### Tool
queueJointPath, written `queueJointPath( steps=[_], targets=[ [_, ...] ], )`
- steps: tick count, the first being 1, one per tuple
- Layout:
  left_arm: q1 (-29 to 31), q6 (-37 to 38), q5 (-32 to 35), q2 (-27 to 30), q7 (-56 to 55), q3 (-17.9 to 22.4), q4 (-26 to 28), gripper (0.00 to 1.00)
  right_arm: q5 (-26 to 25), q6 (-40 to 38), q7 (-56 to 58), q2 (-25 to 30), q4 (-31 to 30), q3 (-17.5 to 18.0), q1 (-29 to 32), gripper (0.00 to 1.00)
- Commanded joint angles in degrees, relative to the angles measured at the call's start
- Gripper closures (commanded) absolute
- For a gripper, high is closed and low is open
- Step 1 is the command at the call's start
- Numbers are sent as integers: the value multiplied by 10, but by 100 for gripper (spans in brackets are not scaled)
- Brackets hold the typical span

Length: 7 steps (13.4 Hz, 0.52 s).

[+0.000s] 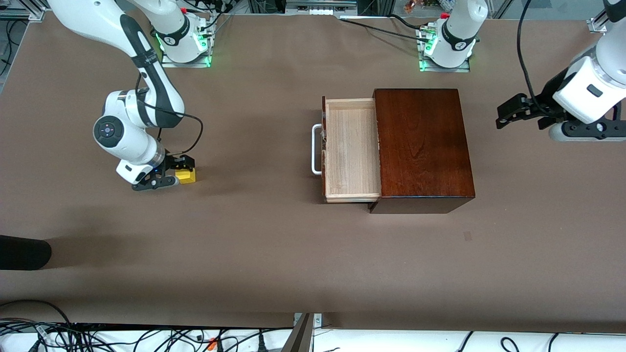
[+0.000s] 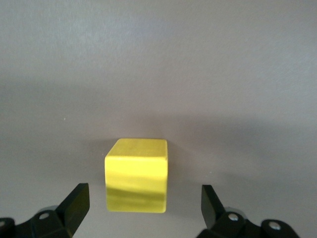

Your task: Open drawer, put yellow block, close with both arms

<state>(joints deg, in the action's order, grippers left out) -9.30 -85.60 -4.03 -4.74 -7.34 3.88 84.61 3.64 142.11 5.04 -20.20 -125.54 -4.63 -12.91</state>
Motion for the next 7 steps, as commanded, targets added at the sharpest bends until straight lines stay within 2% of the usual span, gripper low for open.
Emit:
queueJointPath(
  steps=[1,3,7],
  targets=[
    [-5,3,-5,18,62,21,17,0,8,15,1,-6,-7,3,1,0],
    [-4,1,8,17,97,21,18,0,8,22,1,-11,-10,3,1,3],
    [-4,-4,27,16,140,17,21,0,8,24,5,-12,-10,3,1,25]
  ],
)
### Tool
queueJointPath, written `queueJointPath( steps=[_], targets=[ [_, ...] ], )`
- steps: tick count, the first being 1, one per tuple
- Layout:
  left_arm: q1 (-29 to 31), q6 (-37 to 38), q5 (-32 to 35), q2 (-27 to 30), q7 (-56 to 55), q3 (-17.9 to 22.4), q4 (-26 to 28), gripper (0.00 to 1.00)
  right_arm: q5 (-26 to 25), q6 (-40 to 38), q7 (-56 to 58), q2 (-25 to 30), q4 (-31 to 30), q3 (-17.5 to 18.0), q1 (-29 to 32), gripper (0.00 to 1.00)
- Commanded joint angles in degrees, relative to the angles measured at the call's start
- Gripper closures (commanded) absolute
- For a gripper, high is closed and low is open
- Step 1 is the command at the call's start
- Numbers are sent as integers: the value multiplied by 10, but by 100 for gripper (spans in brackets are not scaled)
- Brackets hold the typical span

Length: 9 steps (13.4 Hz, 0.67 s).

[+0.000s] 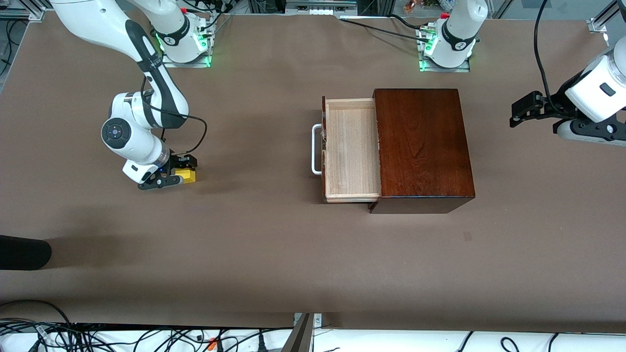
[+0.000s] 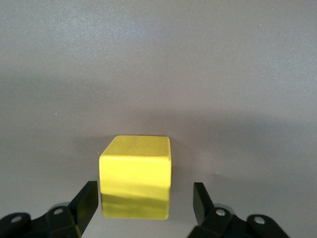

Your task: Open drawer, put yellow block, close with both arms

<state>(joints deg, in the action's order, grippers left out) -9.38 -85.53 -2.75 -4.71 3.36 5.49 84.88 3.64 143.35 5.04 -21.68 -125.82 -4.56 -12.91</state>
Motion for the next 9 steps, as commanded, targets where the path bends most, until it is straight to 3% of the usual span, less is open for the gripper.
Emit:
queueJointPath(
  steps=[1,4,6,9],
  targets=[
    [-4,-5,14,14,30,0,19,0,8,11,7,3,-7,3,1,29],
    [6,-16,13,12,9,-13,19,0,7,11,9,5,-7,2,1,39],
    [45,-31,13,10,-26,-67,19,0,7,7,12,10,-3,3,1,43],
    [46,-30,13,10,-20,-67,19,0,5,-15,23,32,17,16,1,45]
  ],
)
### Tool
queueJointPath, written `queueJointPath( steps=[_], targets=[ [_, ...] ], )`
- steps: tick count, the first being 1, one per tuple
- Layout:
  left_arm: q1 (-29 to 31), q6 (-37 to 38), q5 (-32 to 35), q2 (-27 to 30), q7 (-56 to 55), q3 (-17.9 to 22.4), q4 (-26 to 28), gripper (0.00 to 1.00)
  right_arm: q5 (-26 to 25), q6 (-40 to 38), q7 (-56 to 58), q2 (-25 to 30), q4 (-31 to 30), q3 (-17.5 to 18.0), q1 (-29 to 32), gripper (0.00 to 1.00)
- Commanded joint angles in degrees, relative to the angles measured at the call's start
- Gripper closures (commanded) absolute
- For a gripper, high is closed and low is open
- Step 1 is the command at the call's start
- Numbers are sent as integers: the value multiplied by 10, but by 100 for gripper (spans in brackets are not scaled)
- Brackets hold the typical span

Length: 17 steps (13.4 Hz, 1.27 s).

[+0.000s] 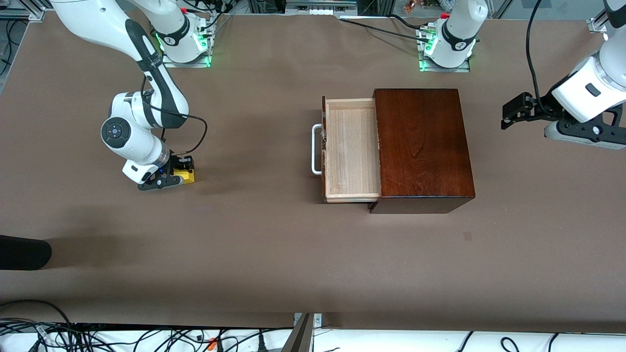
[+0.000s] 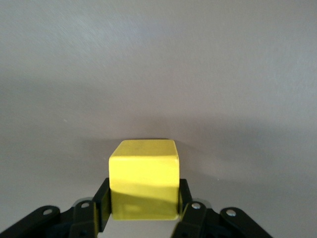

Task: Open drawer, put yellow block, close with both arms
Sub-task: 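Lift the yellow cube and carry it over the open drawer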

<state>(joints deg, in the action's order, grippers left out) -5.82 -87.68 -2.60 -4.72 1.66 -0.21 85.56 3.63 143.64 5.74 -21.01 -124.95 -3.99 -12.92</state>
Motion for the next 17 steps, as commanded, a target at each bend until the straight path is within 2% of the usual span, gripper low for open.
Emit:
queueJointPath(
  steps=[1,4,7,12,17],
  targets=[
    [12,-8,12,10,-4,-10,12,0,4,-48,16,32,29,13,1,45],
    [12,-4,12,9,-4,-12,13,0,1,-174,16,28,140,15,-1,45],
    [12,13,13,10,-4,-11,13,0,-3,-259,14,22,231,17,-22,45],
    [12,26,27,13,-22,-14,11,0,-3,-415,9,15,369,17,-86,45],
    [12,29,39,11,-30,-16,8,0,-5,-433,9,5,421,17,-198,45]
  ],
)
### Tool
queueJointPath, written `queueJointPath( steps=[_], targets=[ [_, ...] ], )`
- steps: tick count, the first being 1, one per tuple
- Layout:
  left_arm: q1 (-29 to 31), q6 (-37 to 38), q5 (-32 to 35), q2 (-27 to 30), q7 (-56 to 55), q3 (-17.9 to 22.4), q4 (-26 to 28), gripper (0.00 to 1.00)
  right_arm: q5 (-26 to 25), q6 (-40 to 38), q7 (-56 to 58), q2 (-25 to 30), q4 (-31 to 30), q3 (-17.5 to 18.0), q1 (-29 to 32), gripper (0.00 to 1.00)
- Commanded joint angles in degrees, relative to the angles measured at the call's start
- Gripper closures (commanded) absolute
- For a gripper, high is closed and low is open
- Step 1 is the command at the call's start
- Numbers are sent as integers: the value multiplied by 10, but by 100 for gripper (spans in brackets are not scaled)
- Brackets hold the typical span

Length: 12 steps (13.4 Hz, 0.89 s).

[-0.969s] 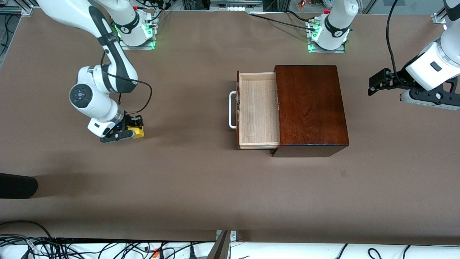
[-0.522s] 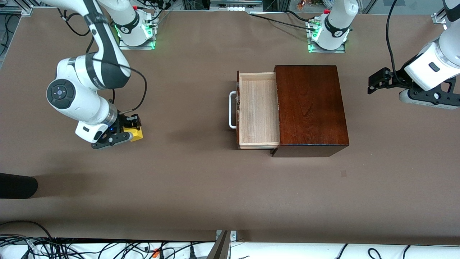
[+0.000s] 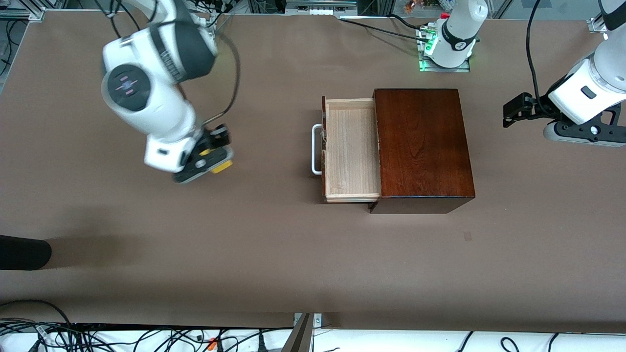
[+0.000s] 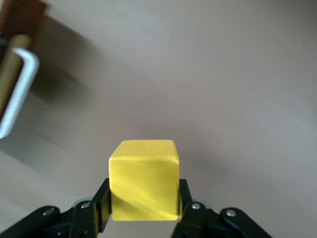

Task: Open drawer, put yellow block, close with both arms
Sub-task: 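Lift the yellow cube and carry it over the open drawer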

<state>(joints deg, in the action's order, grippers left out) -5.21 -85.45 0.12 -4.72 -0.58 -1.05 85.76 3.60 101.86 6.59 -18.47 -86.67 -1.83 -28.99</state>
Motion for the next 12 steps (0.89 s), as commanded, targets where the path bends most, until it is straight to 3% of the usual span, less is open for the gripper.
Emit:
queueJointPath(
  steps=[1,5,9,12],
  targets=[
    [6,6,10,11,-7,-7,5,0,-10,-16,0,-30,54,-5,-61,45],
    [6,5,5,9,-7,-5,2,0,-48,-15,6,-81,119,-5,-147,45],
    [6,3,4,9,-6,-4,0,0,-55,-14,28,-176,232,-5,-221,45],
    [6,3,4,9,-7,-4,-1,0,-64,-1,103,-186,247,-4,-231,45]
  ],
)
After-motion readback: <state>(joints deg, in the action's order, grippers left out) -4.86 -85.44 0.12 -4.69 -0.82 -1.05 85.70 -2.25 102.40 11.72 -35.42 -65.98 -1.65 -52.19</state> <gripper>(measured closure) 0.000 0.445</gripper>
